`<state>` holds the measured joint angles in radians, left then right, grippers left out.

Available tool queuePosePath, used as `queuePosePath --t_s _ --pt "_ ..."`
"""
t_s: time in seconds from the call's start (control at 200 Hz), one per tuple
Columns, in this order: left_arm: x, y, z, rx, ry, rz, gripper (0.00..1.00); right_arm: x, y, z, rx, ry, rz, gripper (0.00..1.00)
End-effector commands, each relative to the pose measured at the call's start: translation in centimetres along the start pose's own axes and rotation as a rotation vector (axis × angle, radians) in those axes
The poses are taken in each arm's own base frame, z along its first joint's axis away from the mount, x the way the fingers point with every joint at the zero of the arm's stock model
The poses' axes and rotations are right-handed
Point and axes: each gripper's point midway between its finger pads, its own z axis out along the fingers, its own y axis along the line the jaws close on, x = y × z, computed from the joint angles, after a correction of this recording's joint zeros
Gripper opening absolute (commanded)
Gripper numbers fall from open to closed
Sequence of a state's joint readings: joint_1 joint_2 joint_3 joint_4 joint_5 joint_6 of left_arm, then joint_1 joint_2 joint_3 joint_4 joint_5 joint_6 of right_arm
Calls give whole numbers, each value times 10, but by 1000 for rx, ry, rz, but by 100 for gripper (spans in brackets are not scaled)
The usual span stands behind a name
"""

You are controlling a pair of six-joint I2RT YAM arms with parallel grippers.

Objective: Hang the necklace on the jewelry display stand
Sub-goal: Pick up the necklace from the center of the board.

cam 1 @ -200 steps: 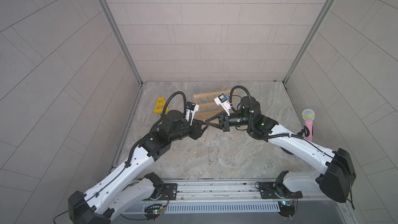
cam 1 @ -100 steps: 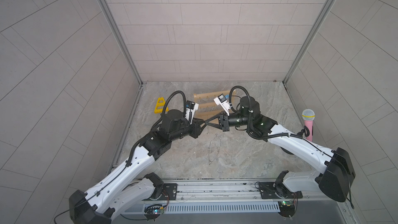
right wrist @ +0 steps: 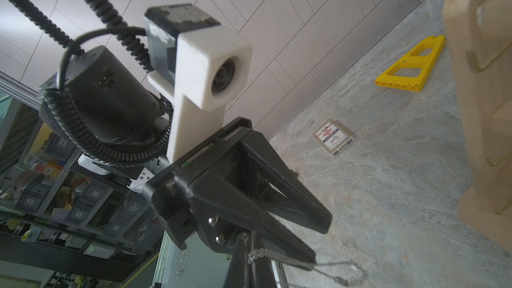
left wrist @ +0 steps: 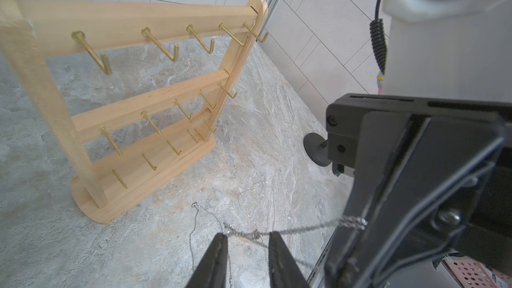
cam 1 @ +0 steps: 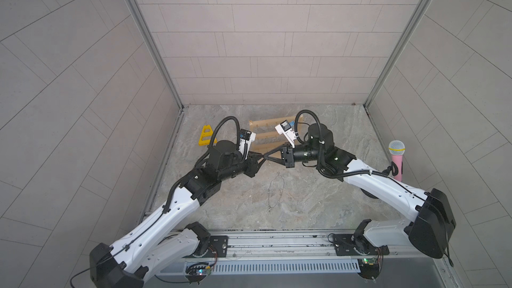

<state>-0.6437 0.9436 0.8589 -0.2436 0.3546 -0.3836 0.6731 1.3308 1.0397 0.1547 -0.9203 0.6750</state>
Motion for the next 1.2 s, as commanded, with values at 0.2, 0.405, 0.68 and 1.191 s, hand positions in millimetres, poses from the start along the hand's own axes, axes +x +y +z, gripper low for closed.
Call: queuePosePath --t_s 0.2,0.405,0.68,1.191 --pt "-7 -7 -1 23 -16 37 32 -12 6 2 -24 -31 -21 1" --pt "-2 -4 -6 2 6 54 32 -14 4 2 -17 -36 -19 1" --pt "5 0 -8 -22 37 67 31 -15 1 3 -10 -38 -17 2" --pt "-3 -7 1 23 18 53 31 -12 0 7 -21 -33 -11 3"
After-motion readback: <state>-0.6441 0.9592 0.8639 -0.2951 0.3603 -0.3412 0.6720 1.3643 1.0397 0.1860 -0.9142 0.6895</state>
